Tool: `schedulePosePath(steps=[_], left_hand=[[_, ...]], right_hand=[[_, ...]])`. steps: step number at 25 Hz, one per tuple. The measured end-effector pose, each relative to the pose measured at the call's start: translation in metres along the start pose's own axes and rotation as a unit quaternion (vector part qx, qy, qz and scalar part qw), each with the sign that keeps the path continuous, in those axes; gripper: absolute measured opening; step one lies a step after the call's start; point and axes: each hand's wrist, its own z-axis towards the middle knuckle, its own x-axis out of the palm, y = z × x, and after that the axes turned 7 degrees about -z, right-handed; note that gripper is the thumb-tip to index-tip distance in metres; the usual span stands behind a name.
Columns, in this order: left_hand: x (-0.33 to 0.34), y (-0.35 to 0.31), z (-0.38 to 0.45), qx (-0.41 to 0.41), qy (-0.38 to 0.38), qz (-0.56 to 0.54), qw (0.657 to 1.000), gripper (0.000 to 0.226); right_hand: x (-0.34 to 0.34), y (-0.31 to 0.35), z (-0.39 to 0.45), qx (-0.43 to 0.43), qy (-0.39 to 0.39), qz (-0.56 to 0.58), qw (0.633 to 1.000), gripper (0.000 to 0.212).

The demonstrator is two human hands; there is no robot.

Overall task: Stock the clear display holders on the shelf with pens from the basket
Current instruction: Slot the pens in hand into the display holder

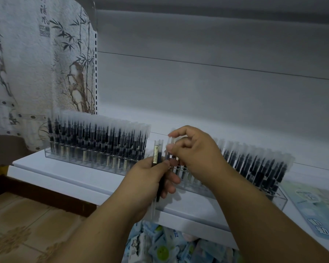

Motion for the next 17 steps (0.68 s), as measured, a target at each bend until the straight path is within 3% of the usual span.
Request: schedulePosePath(steps=[4,6,11,17], left_hand=[[-0.009,0.001,0.000,0.007,-0.067,-0.036,0.997,0.024],[-0.012,0.001,0.000,0.017,-0.093,-0.032,0.995,0.024],[-0.002,0.002,0.002,0.021,-0.085,-0.048,0.995,0.021],[0.003,0.002,0.008,0.008,-0.077,-0.075,0.994,0.030]], right_hand=[[-0.023,-0.006,0.004,-0.052,-0.240,-0.030,0.969,0.017],[-0.027,-0.014,0.001,-0.082,-0.283,-0.088,0.952,0.018],[-0.015,-0.022,0.004,-0.119,-0.214,-0.212,0.946,0.017],[-0.011,-0.021,0.015,-0.063,-0.057,-0.336,0.938,0.027]])
